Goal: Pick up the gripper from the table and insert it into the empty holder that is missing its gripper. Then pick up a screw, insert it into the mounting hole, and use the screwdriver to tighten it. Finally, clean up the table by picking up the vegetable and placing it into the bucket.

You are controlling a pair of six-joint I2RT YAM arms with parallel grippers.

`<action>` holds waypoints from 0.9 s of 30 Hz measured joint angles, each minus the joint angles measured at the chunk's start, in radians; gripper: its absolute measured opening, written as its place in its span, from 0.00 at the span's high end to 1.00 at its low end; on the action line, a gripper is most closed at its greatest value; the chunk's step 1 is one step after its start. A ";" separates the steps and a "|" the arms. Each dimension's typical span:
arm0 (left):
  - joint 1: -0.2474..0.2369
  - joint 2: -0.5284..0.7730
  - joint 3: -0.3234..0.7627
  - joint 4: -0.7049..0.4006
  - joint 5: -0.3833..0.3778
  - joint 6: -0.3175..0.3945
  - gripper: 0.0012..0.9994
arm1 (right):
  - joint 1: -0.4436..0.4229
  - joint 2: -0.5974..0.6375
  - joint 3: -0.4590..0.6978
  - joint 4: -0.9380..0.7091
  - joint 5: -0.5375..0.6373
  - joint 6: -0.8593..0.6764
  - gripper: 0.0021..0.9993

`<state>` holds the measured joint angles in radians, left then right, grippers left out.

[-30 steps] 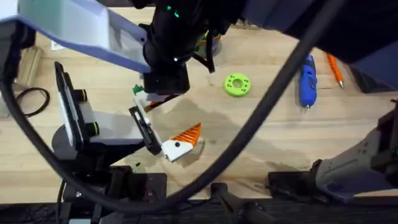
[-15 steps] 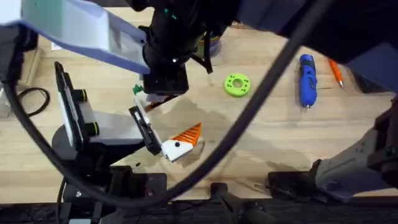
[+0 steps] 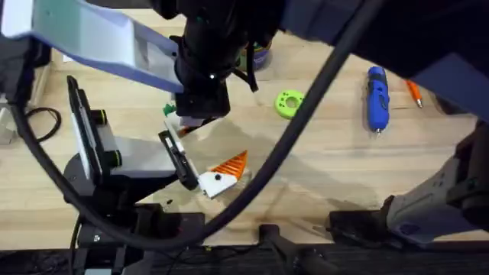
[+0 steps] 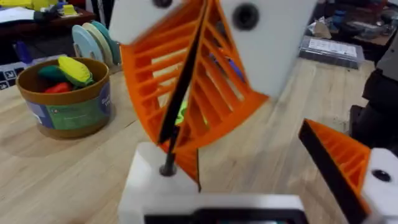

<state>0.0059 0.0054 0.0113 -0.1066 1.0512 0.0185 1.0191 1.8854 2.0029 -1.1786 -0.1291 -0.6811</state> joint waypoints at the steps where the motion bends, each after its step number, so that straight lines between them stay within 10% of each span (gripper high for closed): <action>1: 0.000 0.000 0.000 0.000 0.000 0.000 0.01 | 0.000 0.000 0.000 0.000 0.000 0.000 1.00; 27: 0.000 0.000 0.000 -0.001 0.000 0.000 0.01 | 0.000 0.026 0.000 0.004 -0.007 0.000 1.00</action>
<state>0.0059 0.0055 0.0113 -0.1074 1.0515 0.0181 1.0191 1.9114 2.0029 -1.1744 -0.1360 -0.6811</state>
